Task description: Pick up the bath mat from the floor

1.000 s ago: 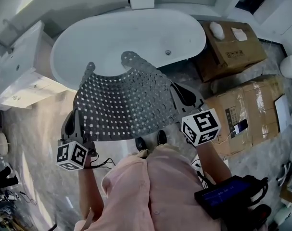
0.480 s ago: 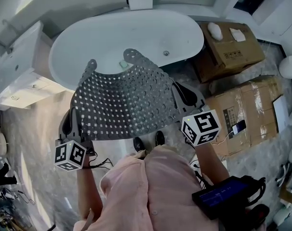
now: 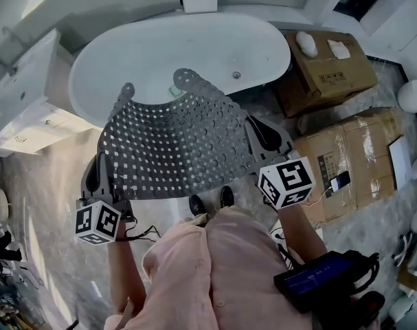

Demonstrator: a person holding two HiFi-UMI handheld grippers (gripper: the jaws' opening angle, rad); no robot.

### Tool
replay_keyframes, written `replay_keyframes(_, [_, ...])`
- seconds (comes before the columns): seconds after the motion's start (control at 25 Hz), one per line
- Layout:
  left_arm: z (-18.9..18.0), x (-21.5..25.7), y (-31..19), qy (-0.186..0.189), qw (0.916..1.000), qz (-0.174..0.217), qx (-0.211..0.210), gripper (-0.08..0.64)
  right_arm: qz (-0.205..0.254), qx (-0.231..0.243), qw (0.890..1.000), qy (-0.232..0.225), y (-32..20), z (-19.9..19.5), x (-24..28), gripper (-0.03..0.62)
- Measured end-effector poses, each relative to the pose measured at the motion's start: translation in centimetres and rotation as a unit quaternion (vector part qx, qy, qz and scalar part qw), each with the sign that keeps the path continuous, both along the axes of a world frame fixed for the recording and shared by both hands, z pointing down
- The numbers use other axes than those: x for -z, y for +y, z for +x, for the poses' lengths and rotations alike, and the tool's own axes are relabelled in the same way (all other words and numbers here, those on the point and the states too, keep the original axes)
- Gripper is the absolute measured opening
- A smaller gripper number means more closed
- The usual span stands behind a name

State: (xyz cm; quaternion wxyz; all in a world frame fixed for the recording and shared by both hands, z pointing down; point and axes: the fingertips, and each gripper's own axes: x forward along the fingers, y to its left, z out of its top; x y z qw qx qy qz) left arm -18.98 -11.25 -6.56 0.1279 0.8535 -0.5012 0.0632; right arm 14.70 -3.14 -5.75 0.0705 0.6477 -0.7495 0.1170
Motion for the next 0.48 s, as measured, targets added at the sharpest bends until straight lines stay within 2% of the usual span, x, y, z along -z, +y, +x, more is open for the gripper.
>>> replay_keyframes(0.48, [-0.11,-0.24,-0.16,0.000,1.0000,0.004,-0.007,0.034,0.000,-0.002,1.000,0.004,-0.04,-0.43,-0.30,0.026])
